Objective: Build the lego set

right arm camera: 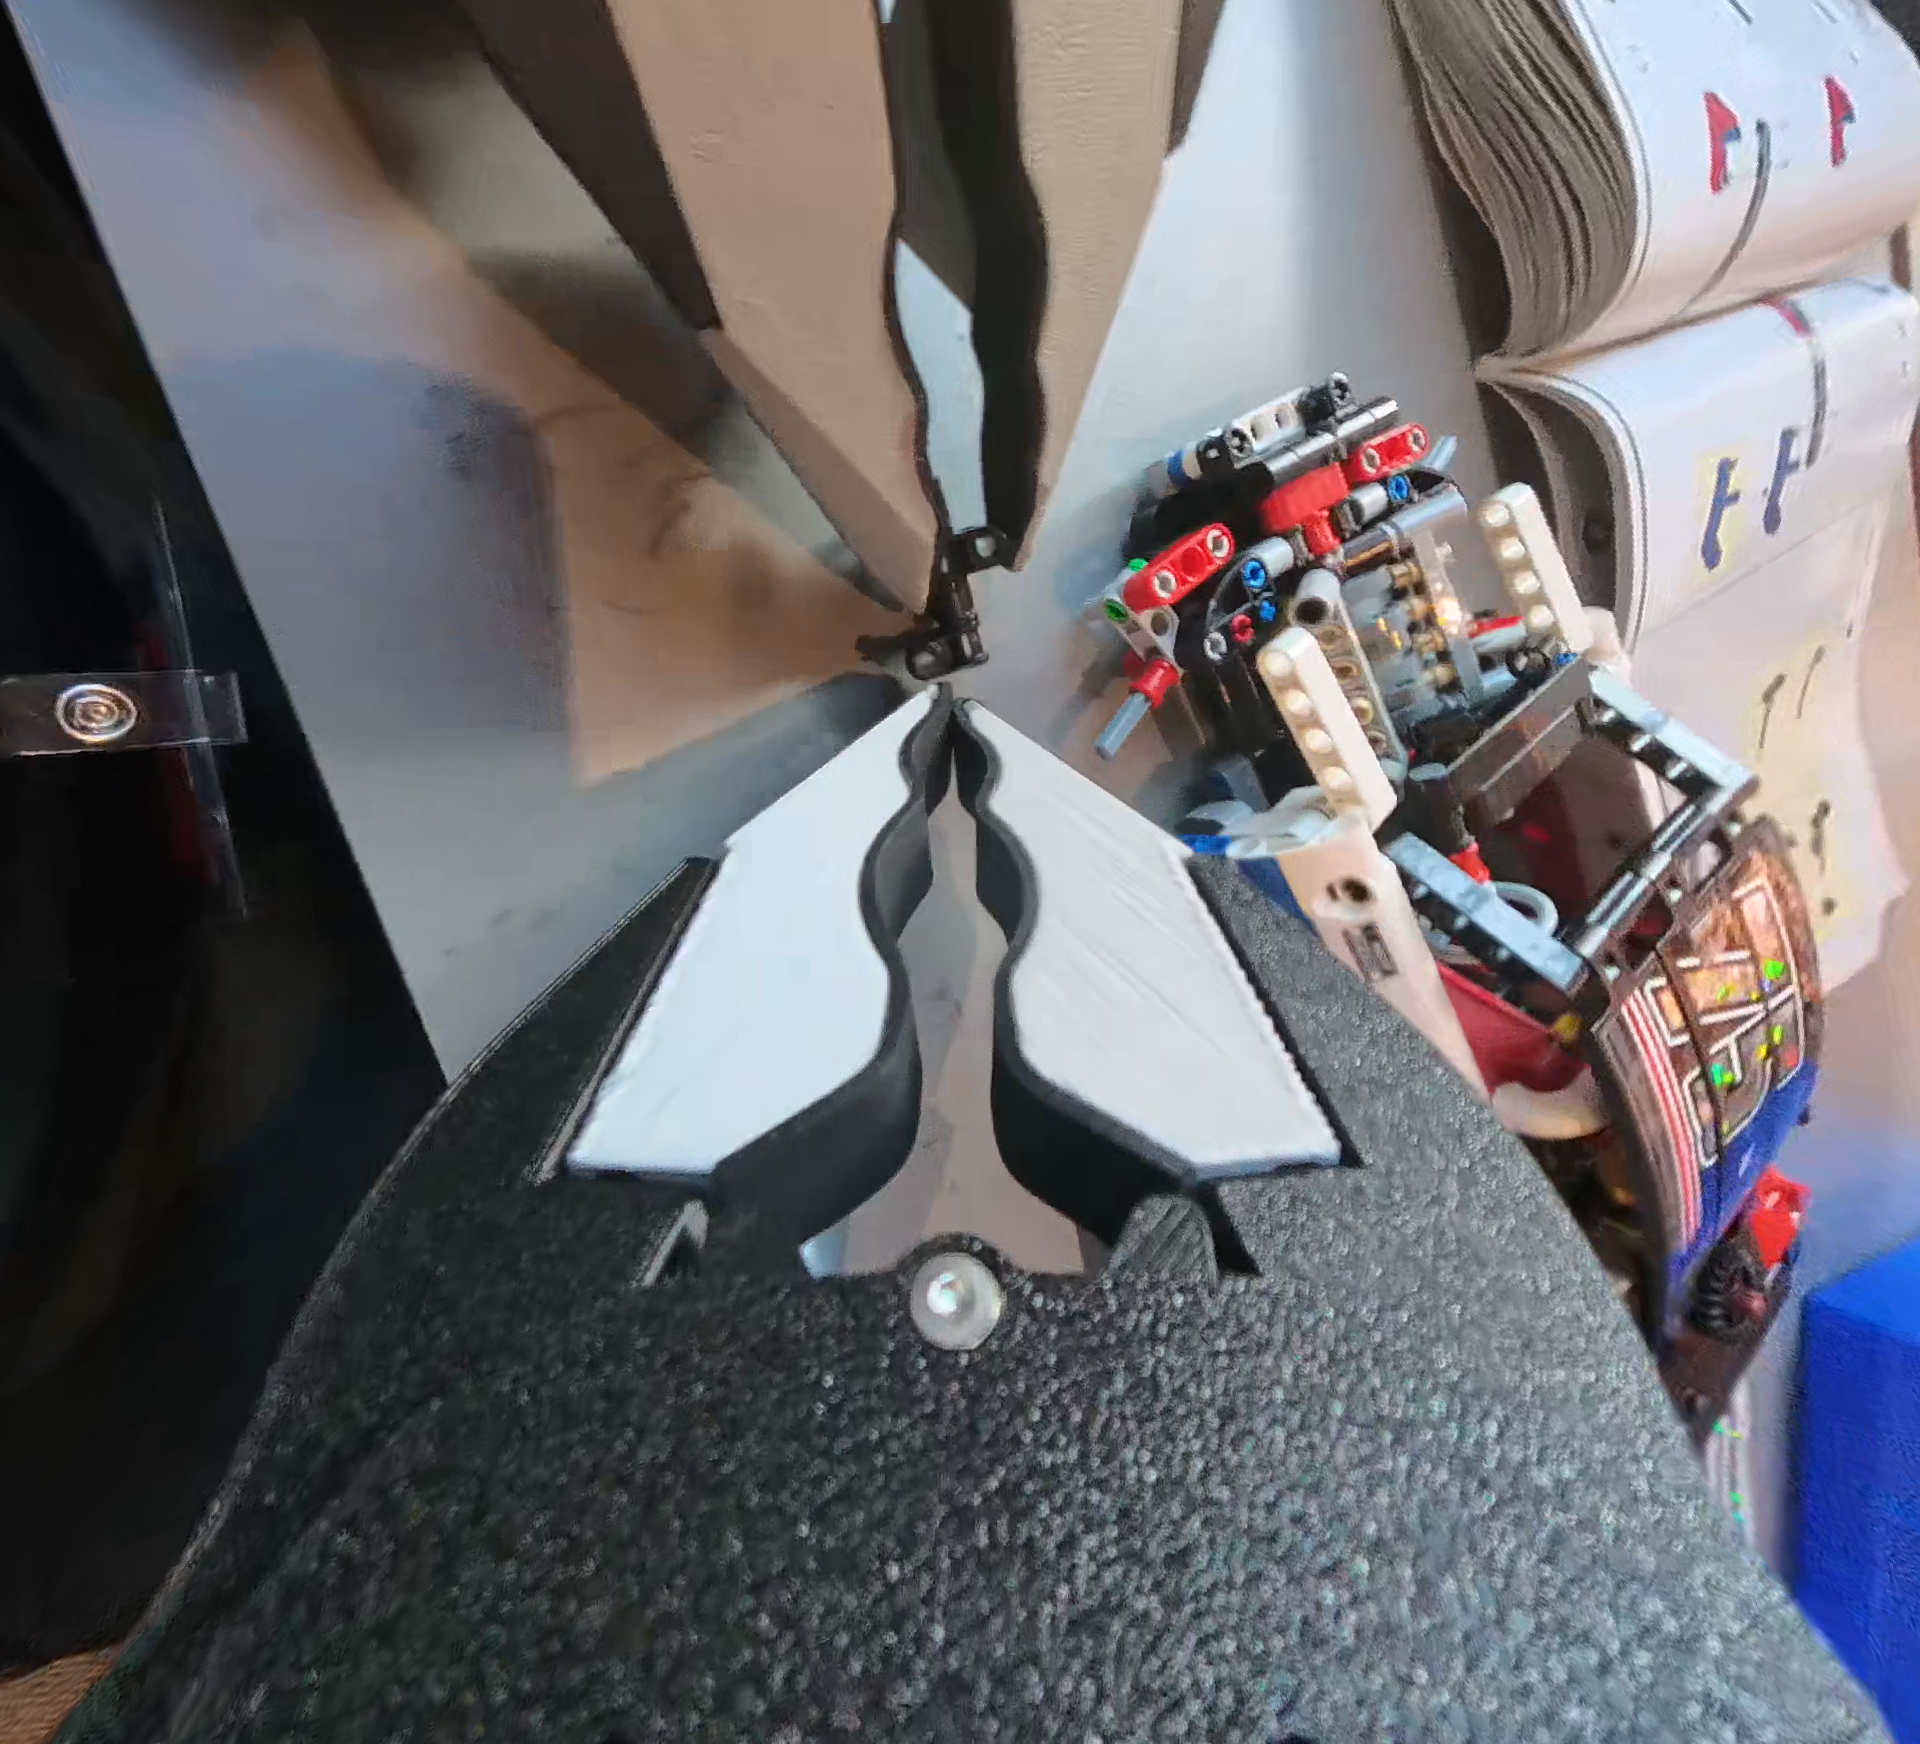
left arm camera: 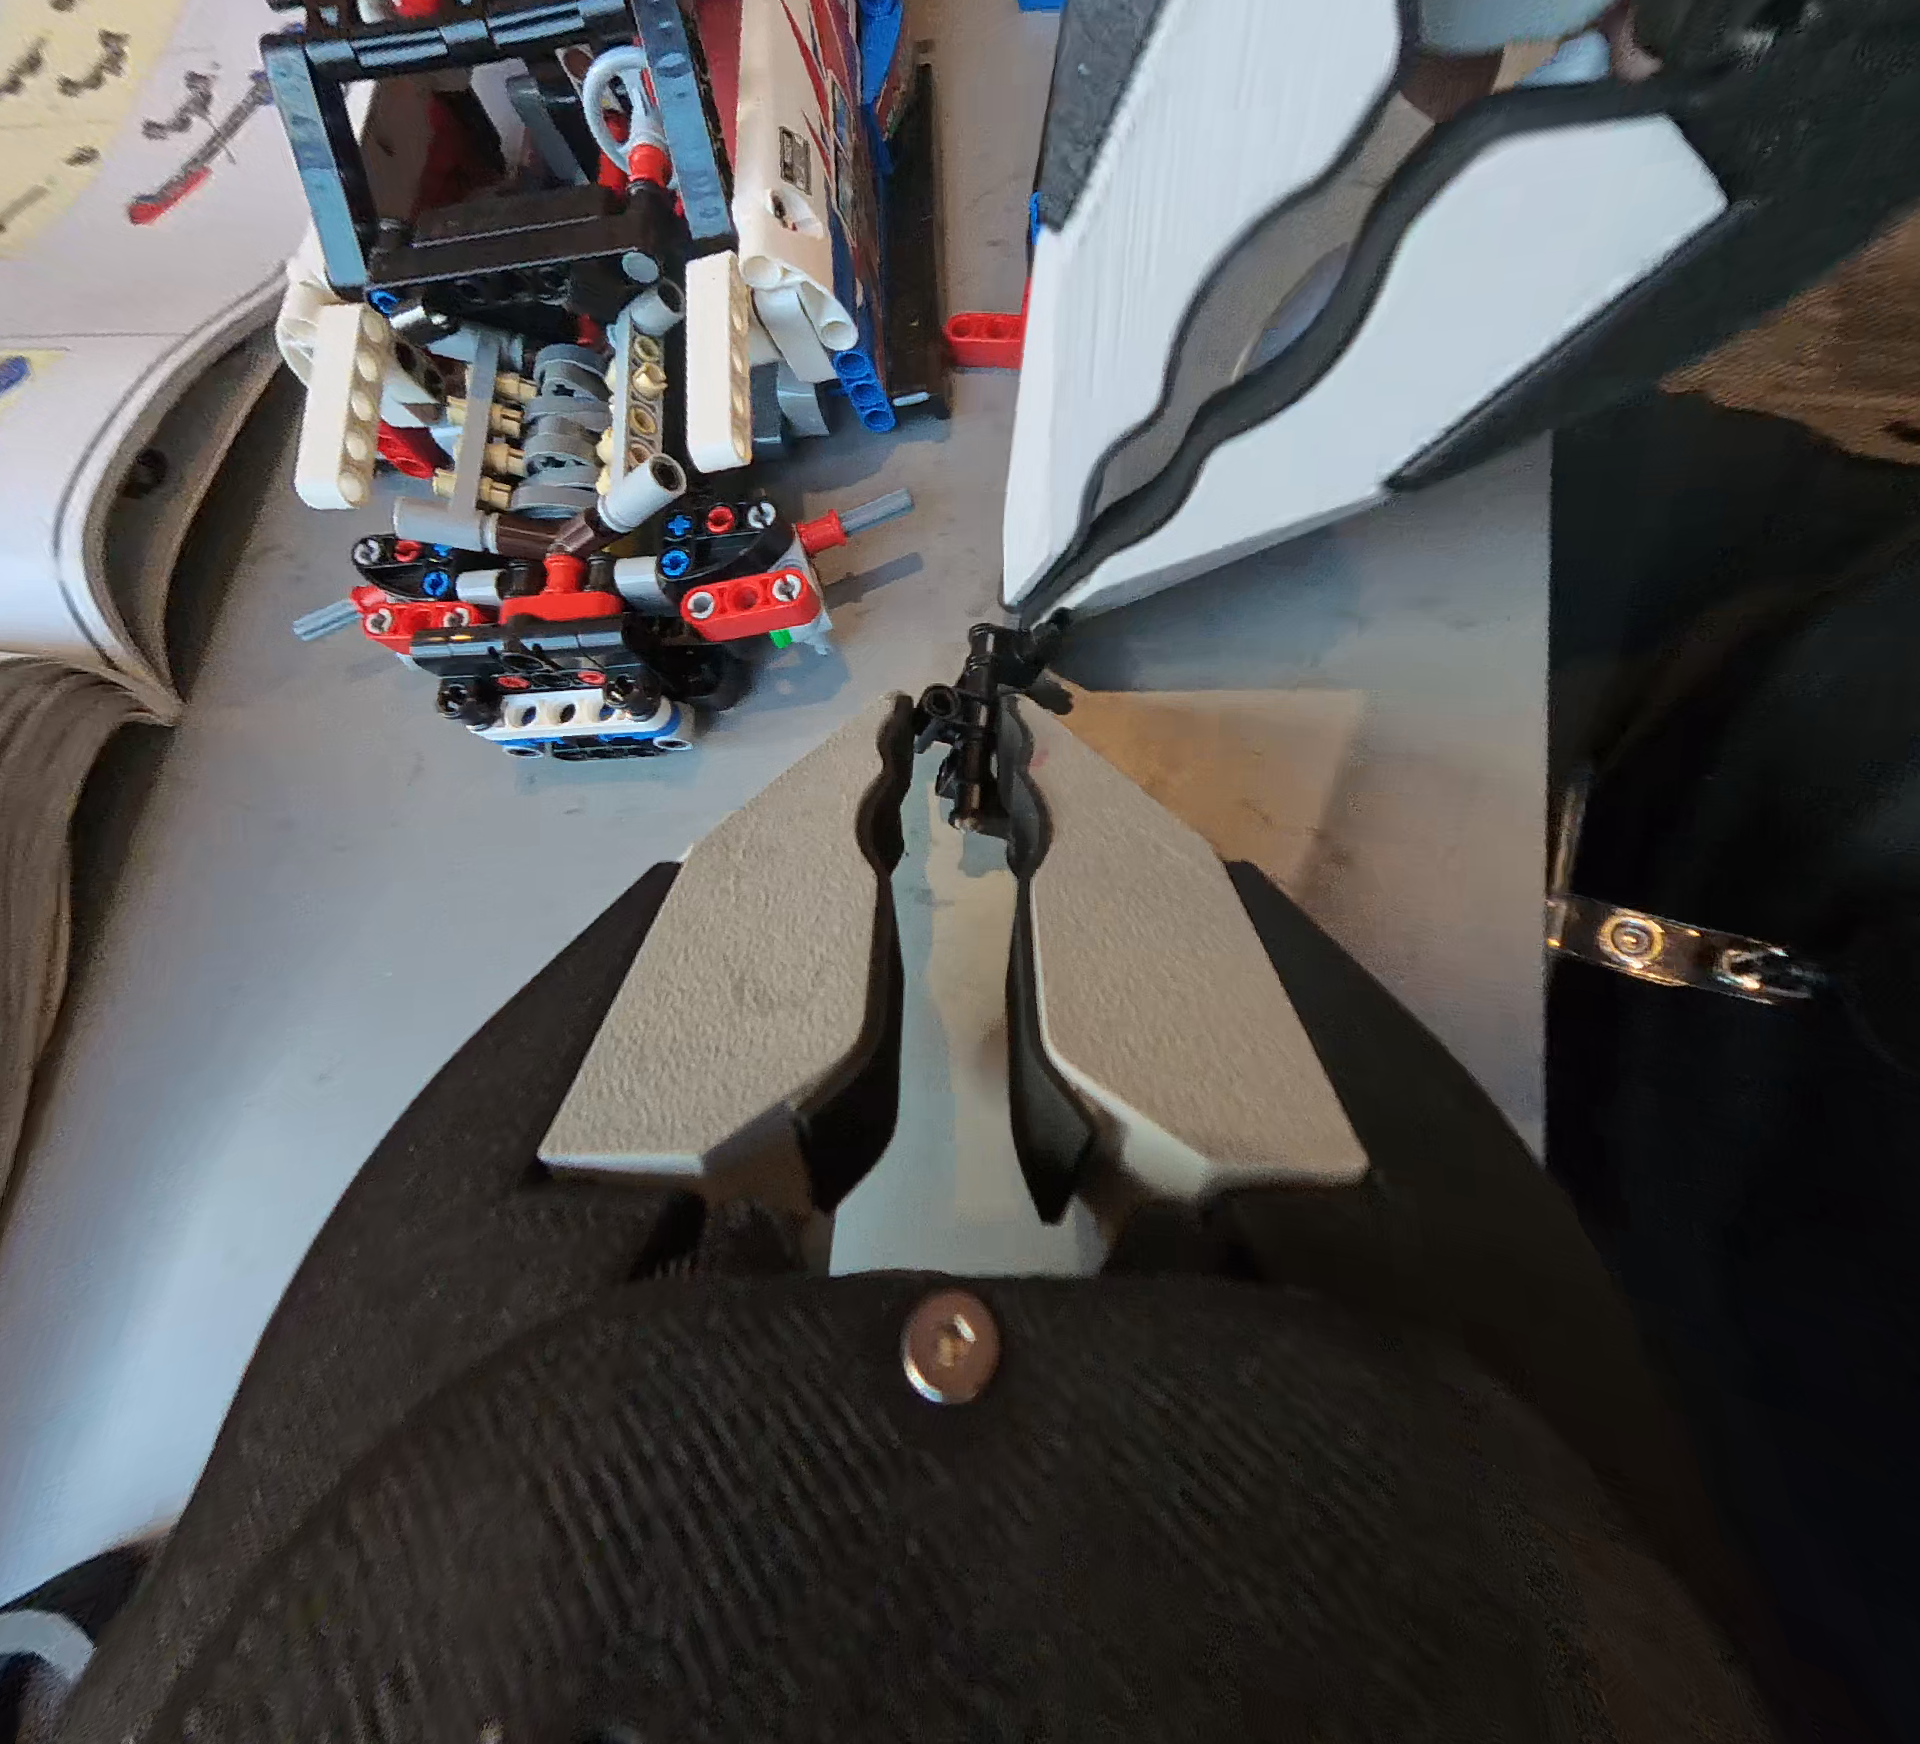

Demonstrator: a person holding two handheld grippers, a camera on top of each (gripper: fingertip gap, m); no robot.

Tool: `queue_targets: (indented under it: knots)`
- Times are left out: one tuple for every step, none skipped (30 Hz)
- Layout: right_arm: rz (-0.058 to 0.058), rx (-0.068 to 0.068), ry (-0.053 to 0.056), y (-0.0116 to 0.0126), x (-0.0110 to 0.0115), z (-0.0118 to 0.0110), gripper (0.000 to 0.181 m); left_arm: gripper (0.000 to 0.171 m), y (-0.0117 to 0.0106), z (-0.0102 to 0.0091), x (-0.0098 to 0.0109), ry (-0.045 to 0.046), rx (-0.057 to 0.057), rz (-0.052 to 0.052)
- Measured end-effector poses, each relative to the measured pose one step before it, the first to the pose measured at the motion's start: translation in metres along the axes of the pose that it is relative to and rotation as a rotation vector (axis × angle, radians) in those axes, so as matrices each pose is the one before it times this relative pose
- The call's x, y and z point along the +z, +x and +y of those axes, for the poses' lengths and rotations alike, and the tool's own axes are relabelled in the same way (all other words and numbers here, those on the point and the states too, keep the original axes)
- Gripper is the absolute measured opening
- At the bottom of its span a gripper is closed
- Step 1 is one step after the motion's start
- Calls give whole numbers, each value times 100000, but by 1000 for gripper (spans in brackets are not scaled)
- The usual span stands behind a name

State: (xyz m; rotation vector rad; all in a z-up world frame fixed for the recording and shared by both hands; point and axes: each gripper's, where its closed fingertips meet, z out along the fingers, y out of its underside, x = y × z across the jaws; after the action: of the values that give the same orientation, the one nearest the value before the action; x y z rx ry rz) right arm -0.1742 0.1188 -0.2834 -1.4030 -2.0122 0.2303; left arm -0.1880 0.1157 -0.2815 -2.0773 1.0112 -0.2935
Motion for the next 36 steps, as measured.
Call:
queue_targets:
  knots:
    - [140, 1412, -933, 104, 38, 286, 0, 13, -44, -12, 36, -59, -430, 142]
    - [352, 978, -667, 48, 33, 249, 0, 13, -57, -5, 23, 11, -1475, 835]
    - [-137, 1490, 242, -72, -20, 128, 0, 13, -100, 11, 7, -40, -1572, 678]
    - [-626, 2144, 444, -123, -101, 90, 0, 13, -69, 6, 3, 16, -1002, 474]
    - [-424, 2151, 255, -64, -148, 145, 0, 13, -43, 2, -5, 6, -514, 246]
    - [-178, 2253, 437, 47, -191, 140, 0, 13, -15, 1, 0, -2, -54, -31]
    - [-874, 3006, 1302, 34, -265, -33, 0, 13, -8, 2, 10, -18, 229, -196]
    - [-2104, 4015, 2536, -39, -351, -343, 0, 13, -3, -2, -2, -16, 264, -193]
    - [-2470, 4093, 3419, -37, -408, -646, 2, 13, -6, 7, -7, -21, 92, -51]
    - [-2185, 3071, 2954, -52, -317, -718, 9, 13, -11, 5, -1, -16, -122, 63]
    - [-2217, 1137, 1062, -142, -145, -490, 12, 13, -5, 1, 1, 5, 5, 67]
    - [-997, -950, 104, -94, 4, -335, 11, 13, 0, -4, 5, -8, 133, 19]
    - [389, -2800, -163, -5, 92, -230, 10, 13, -4, 3, -2, -25, 26, -19]
    - [426, -3622, -684, -75, 134, -166, 7, 13, -2, 5, -7, -18, 134, -103]
    - [1073, -3349, -942, 4, 176, -127, 7, 13, 1, -1, -3, -25, 254, -165]
    - [634, -2965, -1431, -16, 232, 1, 6, 13, 5, -1, -1, -13, 154, -85]
    - [-303, -2163, -2340, -97, 267, 219, 6, 13, -3, 7, -6, -9, -40, 7]
    - [-10, -1226, -2037, -18, 239, 227, 6, 13, 1, -1, 4, -18, -39, 44]
    - [-509, -922, -741, -89, 142, 112, 5, 13, 1, 11, -11, -10, 60, 32]
    - [-418, -478, -304, -55, 61, 36, 4, 13, 11, 5, 7, 9, 68, 5]
    - [-18, -283, -66, 27, 6, -19, 4, 13, -11, -5, -8, -20, 83, -31]
    - [-175, -142, -298, 30, -2, 3, 4, 13, 4, -1, 1, 8, 66, 59]
    - [-449, -50, -370, -15, 27, 2, 4, 13, 18, -12, 8, 47, 86, 123]
    - [-193, -670, -502, -20, 25, 15, 4, 13, 5, -8, 3, 46, 208, 38]
    - [-23, -1434, -659, -24, 24, 47, 4, 13, 13, -30, 9, 74, 294, 53]
    - [264, -1778, -864, -23, 26, 66, 4, 13, 17, -32, 25, 64, 377, 23]
    - [423, -1763, -646, -24, 37, 61, 4, 13, 25, -40, 17, 46, 623, 4]
    - [303, -1004, 28, -60, 67, 15, 4, 13, 35, -39, 24, -73, 646, 51]
    - [177, 150, 602, -32, 16, 24, 4, 13, 21, -22, 1, -226, 715, -57]
    - [-179, 1920, 1085, 16, -30, 33, 4, 13, -2, 10, 3, -112, 607, -163]
    - [-536, 2968, 1672, 13, -50, 27, 4, 13, -9, 11, -8, 429, -185, 289]
    - [-580, 3181, 1998, 55, -75, 5, 4, 13, -17, 41, -6, 297, -1300, 883]
    - [-535, 2914, 1831, 79, -85, 32, 3, 13, -27, 34, -16, -59, -1234, 946]
    - [-281, 2279, 1476, 37, -61, 58, 3, 13, -11, 0, 1, -25, -641, 518]
    - [117, 1413, 1675, 10, -33, 20, 3, 13, -17, 2, 3, -23, -133, 65]
    - [381, 1016, 1842, 11, -1, 1, 4, 13, 3, -4, -2, 46, 94, -85]
